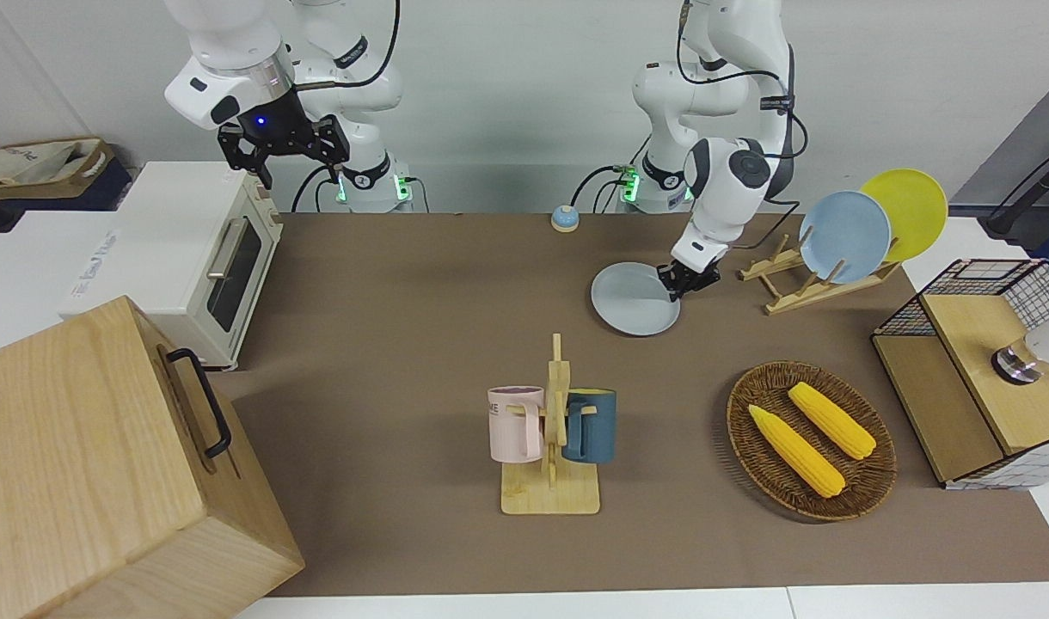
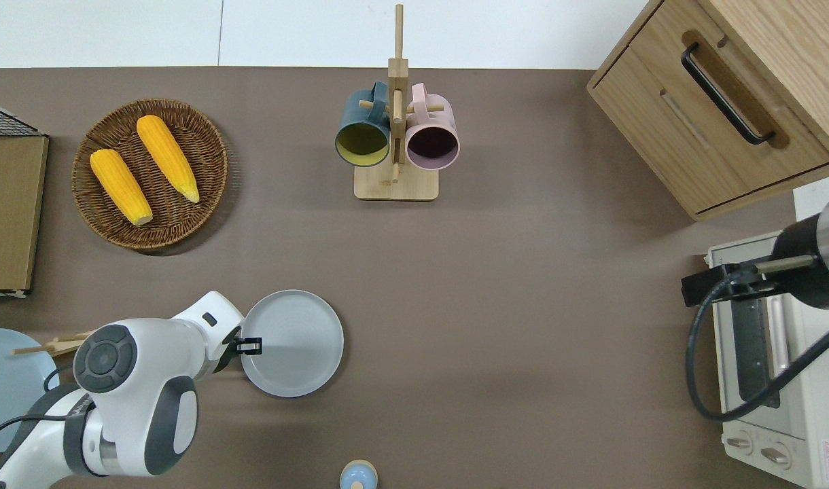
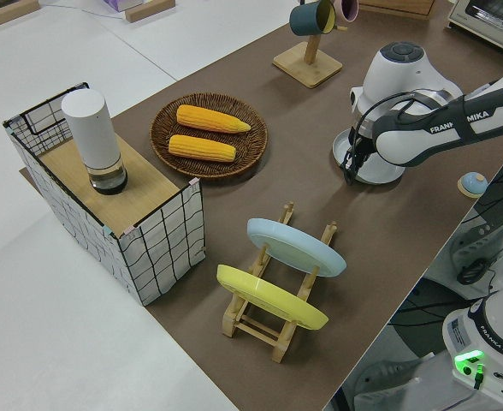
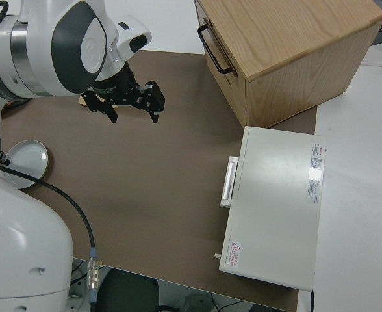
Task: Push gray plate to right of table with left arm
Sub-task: 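Push the gray plate with the left gripper away from the basket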
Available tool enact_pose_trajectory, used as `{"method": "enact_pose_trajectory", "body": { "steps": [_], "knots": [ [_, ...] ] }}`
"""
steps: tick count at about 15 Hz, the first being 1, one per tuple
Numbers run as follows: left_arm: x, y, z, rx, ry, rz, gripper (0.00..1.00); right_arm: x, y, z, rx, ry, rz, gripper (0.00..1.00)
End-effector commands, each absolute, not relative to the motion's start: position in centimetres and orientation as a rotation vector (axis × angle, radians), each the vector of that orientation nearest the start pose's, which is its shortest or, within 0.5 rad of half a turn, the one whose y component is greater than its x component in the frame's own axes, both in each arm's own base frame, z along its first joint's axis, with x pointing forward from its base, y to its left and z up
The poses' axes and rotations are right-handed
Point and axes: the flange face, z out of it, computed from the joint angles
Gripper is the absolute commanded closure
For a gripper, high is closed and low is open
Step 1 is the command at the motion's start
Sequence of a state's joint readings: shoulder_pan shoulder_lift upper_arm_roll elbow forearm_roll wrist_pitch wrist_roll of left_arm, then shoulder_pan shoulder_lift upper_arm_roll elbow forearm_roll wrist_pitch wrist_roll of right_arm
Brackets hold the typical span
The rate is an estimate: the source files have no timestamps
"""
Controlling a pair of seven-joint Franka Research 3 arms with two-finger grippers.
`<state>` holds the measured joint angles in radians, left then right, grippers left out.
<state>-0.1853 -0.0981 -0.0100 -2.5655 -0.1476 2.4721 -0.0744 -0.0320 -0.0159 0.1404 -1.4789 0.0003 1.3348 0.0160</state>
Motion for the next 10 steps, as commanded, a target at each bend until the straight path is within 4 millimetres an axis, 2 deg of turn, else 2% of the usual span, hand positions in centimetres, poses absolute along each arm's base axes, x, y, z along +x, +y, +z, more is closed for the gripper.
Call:
{"method": "enact_pose_trajectory", "body": {
  "steps": [1,10],
  "knots": [
    [43.8,-13.1,27.9,-3.234,-0.030,0.056,1.00,51.8,5.7,66.0,-3.139,-0.124,0.208,0.017],
    [44.1,-22.6,27.8,-3.231,-0.157,0.061,1.00,51.8,5.7,66.0,-3.139,-0.124,0.208,0.017]
  ]
}}
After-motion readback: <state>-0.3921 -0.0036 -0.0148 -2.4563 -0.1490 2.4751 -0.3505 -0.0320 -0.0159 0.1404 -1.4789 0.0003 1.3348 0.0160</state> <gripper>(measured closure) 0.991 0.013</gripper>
